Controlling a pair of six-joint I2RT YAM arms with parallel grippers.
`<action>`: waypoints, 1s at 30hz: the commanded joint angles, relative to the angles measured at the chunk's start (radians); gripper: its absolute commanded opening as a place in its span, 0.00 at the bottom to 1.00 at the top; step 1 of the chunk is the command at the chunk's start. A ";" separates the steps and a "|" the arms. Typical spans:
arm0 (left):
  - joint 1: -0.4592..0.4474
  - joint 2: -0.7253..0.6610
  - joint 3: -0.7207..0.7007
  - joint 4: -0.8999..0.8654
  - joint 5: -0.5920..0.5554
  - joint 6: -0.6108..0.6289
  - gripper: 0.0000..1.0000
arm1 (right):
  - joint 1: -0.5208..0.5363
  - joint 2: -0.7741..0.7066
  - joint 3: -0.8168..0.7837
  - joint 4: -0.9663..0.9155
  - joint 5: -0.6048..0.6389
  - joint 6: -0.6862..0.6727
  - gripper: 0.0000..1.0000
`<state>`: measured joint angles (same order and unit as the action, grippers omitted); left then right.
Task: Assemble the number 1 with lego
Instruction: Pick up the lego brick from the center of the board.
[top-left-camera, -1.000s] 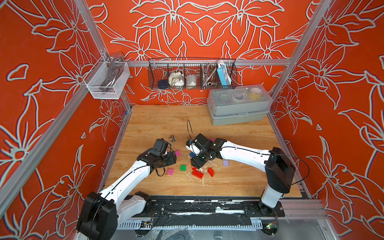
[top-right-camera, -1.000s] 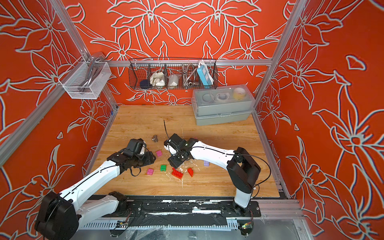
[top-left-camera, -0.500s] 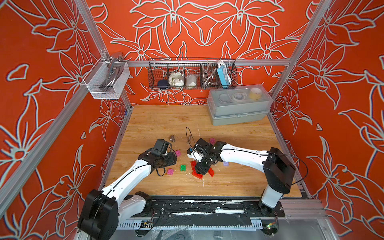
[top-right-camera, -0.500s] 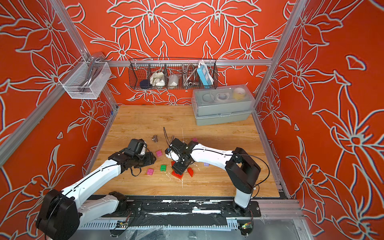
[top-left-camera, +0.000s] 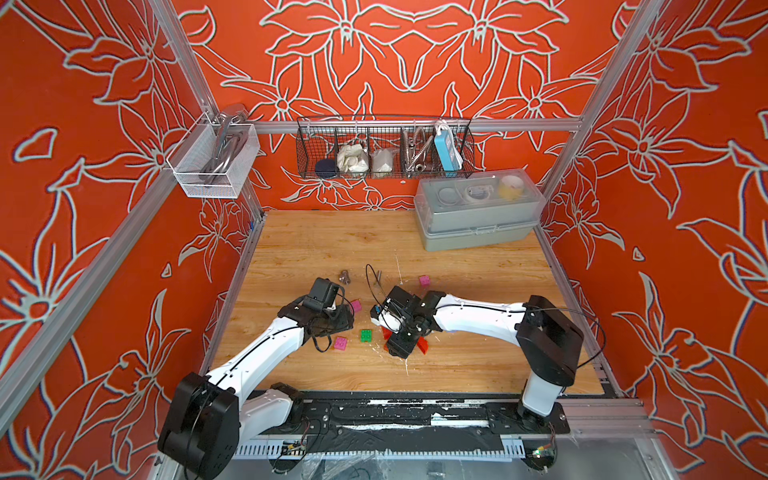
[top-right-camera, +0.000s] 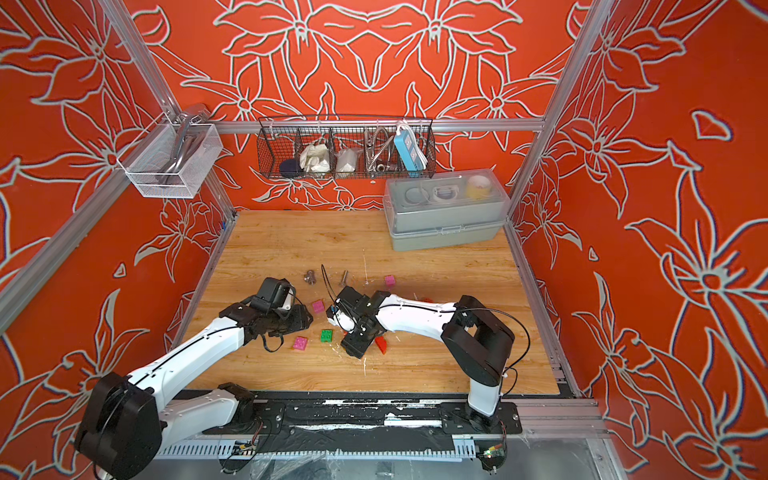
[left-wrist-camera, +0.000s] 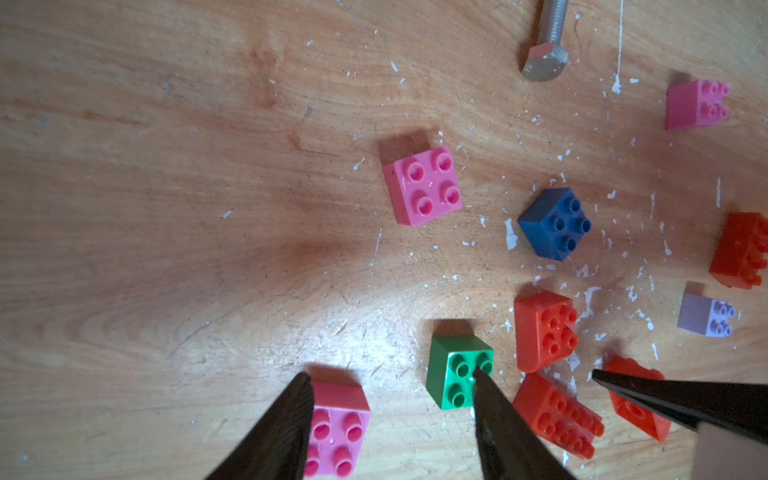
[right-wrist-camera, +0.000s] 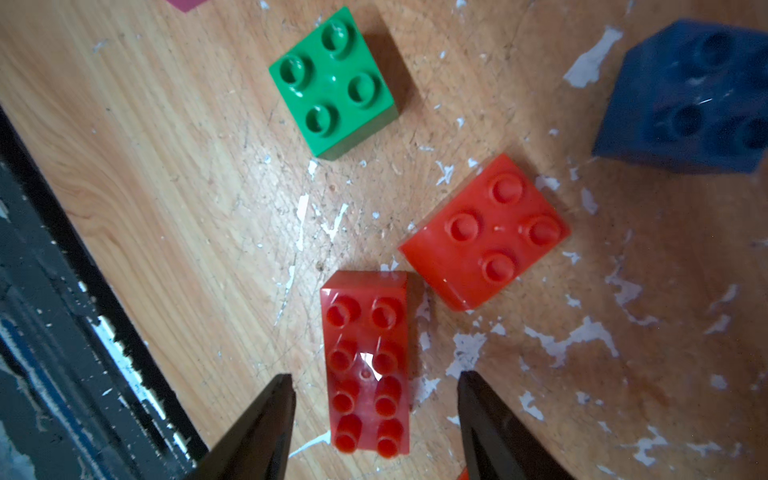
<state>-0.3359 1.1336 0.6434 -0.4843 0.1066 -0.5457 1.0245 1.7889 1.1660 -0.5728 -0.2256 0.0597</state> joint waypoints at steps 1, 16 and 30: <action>-0.005 -0.003 0.011 0.005 0.004 0.014 0.60 | 0.006 0.018 -0.024 0.035 0.045 0.008 0.66; -0.005 -0.007 -0.001 0.008 0.004 0.019 0.60 | 0.013 0.035 -0.044 0.067 0.015 0.008 0.51; -0.006 -0.017 0.004 0.000 -0.003 0.024 0.60 | 0.013 -0.001 -0.040 0.071 0.002 0.020 0.35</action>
<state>-0.3359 1.1324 0.6434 -0.4843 0.1070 -0.5381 1.0286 1.8126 1.1294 -0.4953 -0.2115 0.0696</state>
